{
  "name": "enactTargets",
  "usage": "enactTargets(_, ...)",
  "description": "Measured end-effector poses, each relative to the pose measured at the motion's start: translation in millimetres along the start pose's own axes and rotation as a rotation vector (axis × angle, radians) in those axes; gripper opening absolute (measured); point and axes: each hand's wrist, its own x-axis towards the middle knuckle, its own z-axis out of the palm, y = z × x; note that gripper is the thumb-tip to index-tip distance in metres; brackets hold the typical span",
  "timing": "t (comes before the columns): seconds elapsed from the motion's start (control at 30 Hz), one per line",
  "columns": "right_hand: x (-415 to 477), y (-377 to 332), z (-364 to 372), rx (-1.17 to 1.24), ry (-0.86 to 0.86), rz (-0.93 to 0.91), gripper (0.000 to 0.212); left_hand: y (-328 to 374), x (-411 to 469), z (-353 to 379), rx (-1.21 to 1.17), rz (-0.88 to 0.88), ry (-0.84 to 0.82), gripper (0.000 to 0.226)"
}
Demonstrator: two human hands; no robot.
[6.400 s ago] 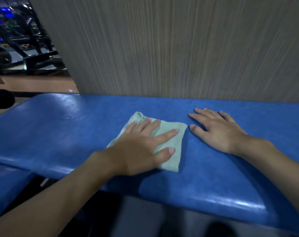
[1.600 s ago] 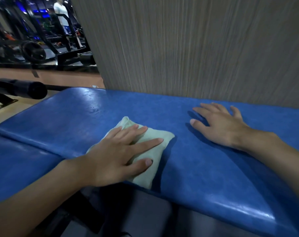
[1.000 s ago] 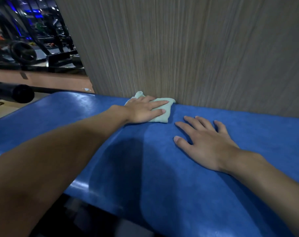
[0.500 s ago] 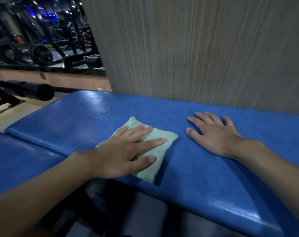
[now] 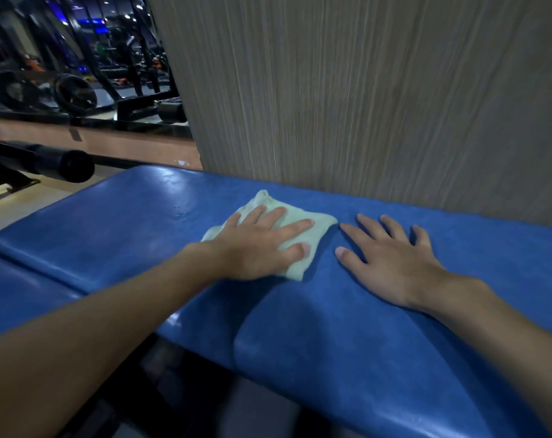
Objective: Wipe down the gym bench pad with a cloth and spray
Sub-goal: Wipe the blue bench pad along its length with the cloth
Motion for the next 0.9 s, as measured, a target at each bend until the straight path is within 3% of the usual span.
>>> enactTargets(0.17,1,-1,1,0.004,0.017,-0.012,0.069,-1,92,-14,-0.009,0.001,-0.002,0.057)
enactTargets(0.3,0,0,1,0.011,0.018,-0.011,0.068,-2,105,-18,-0.031,0.000,-0.014,0.057)
enactTargets(0.43,-1,-1,1,0.018,0.015,-0.010,0.066,-6,65,-6,-0.013,0.016,0.017,0.055)
enactTargets(0.7,-5,-3,-3,0.014,-0.010,-0.003,0.065,-4,-100,5,0.047,0.071,0.035,0.058)
enactTargets(0.9,3,-14,-15,0.032,0.047,-0.050,0.059,-5,-101,3,0.009,0.018,-0.020,0.057)
